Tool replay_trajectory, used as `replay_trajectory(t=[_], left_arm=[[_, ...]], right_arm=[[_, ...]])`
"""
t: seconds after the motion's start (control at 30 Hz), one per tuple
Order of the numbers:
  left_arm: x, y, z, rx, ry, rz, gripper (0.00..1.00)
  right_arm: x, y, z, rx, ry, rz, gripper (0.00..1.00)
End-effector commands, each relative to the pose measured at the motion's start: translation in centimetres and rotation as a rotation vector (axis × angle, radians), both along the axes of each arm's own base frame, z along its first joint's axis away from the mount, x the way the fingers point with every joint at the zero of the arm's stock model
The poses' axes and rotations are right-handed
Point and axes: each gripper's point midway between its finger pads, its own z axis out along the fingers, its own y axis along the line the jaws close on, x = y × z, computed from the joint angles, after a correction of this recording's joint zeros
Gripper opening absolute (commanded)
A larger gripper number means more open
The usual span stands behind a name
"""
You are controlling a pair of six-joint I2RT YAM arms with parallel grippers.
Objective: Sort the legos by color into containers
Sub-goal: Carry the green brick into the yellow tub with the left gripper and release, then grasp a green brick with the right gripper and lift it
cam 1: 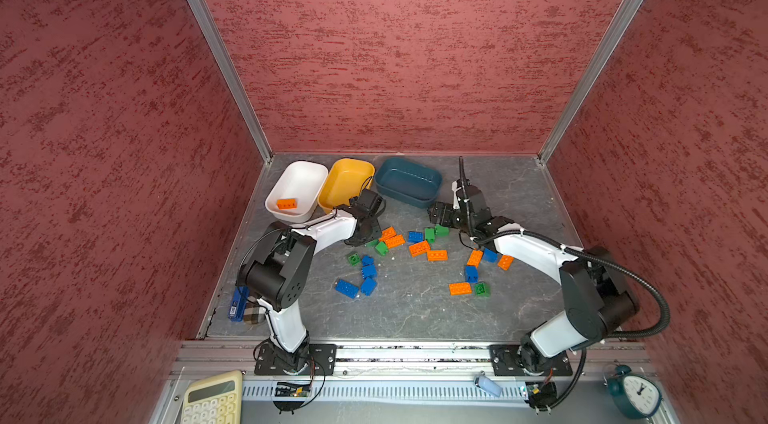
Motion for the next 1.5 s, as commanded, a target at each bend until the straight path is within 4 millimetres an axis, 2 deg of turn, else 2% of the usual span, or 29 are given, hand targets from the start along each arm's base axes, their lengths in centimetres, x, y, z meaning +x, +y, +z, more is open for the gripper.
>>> replay_trajectory(t=[0.0, 0.13, 0.27, 0.4, 0.57, 0.7, 0.8, 0.97, 1.17, 1.37, 1.47], left_arm=[[-0.4, 0.7, 0.2, 0.033, -0.003, -0.007, 0.40], [-0.3, 0.8, 1.8, 0.018, -0.052, -0.002, 0.35], [0.8, 1.3, 5.5, -0.008, -0.145, 0.024, 0.35], [3.1, 3.0, 10.0, -0.036, -0.261, 0.068, 0.35], [7.1, 5.9, 13.1, -0.055, -0.364, 0.115, 0.35], [10.2, 7.5, 13.3, -0.046, -0.388, 0.134, 0.35], [12.3, 8.1, 12.6, -0.036, -0.377, 0.135, 0.36], [14.4, 8.2, 11.3, 0.003, -0.338, 0.124, 0.44], [14.3, 7.4, 11.8, -0.011, -0.354, 0.106, 0.69], [12.9, 7.7, 12.8, -0.018, -0.374, 0.107, 0.90], [12.1, 7.8, 13.2, -0.024, -0.379, 0.105, 0.96]], right_arm=[[0.2, -0.1, 0.3, -0.020, -0.016, -0.013, 0.99], [0.1, 0.0, 0.5, -0.023, -0.020, -0.010, 0.99], [0.2, -0.2, 0.8, -0.029, -0.030, -0.016, 0.99], [0.0, -0.2, 0.8, -0.027, -0.033, -0.013, 0.99], [-0.1, -0.1, 1.0, -0.030, -0.041, -0.011, 0.99], [-0.4, 0.0, 1.0, -0.033, -0.044, 0.007, 0.99], [-0.9, 0.1, 0.6, -0.044, -0.032, 0.027, 0.99], [-1.7, -1.3, -1.8, -0.114, 0.051, -0.019, 0.96], [-2.7, -2.1, -5.0, -0.178, 0.171, -0.037, 0.89], [-2.0, -1.2, -6.0, -0.175, 0.191, -0.010, 0.75], [-1.5, -1.5, -6.9, -0.211, 0.212, -0.027, 0.69]])
